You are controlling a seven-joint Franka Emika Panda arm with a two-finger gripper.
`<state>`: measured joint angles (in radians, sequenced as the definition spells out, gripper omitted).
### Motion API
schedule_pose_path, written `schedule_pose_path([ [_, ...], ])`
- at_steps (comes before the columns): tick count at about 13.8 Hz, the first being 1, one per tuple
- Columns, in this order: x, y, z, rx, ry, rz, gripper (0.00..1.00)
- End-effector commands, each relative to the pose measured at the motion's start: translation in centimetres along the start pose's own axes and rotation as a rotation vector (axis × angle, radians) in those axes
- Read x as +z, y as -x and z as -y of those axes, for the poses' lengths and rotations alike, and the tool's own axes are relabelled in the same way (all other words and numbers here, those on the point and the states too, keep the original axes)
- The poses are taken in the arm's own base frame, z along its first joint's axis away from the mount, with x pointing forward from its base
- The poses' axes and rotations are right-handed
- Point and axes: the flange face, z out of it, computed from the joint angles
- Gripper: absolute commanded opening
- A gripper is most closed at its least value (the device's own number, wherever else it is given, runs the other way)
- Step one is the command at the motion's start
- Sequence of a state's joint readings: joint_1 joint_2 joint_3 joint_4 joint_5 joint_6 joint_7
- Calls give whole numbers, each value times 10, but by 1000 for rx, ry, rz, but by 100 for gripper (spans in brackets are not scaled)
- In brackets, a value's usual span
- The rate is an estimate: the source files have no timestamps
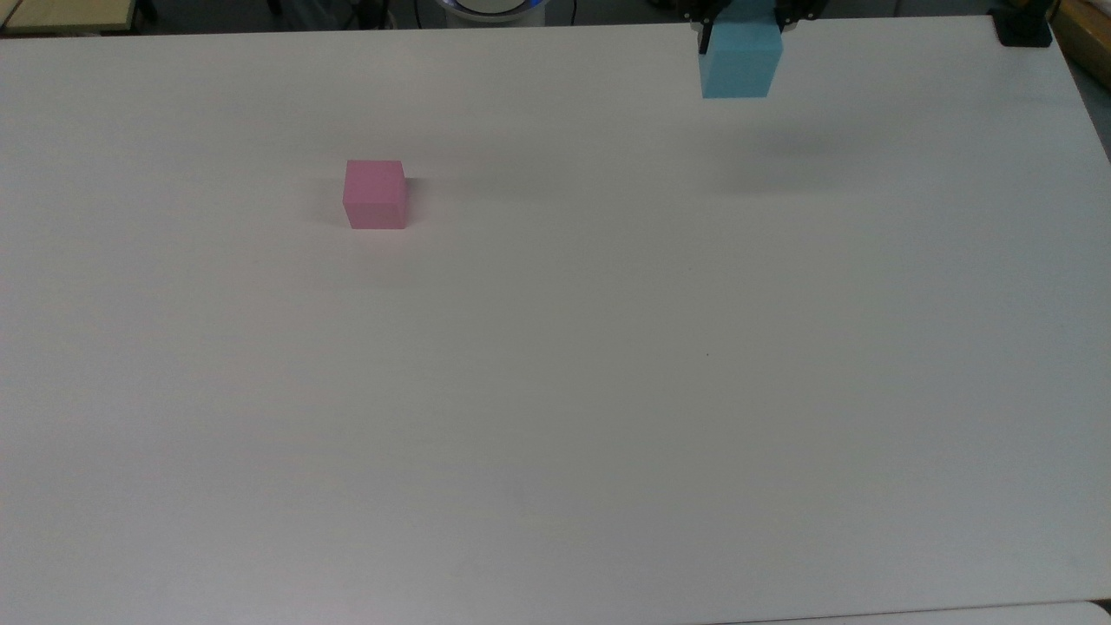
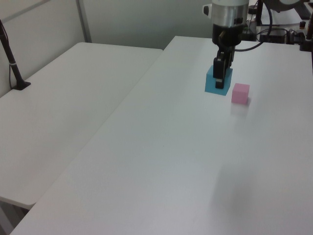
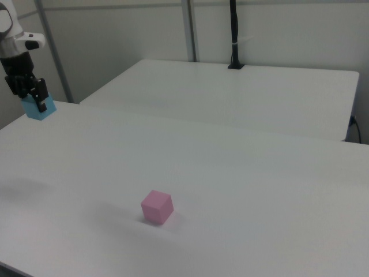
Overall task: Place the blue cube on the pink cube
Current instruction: 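Carry the light-blue cube over the pink cube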
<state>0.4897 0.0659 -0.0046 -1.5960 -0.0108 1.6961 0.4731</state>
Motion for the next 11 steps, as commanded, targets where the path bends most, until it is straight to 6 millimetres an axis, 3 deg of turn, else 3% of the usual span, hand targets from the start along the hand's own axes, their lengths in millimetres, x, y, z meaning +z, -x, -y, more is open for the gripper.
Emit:
schedule_pose_path([
  [1,-4,-6,-32,-19,10,19,15],
  [2,-3,-9,-48,-21,11,28,15],
  [7,-10,-16,-171,16,15,46,15],
  [11,-10,-14,-244,39,22,48,15],
])
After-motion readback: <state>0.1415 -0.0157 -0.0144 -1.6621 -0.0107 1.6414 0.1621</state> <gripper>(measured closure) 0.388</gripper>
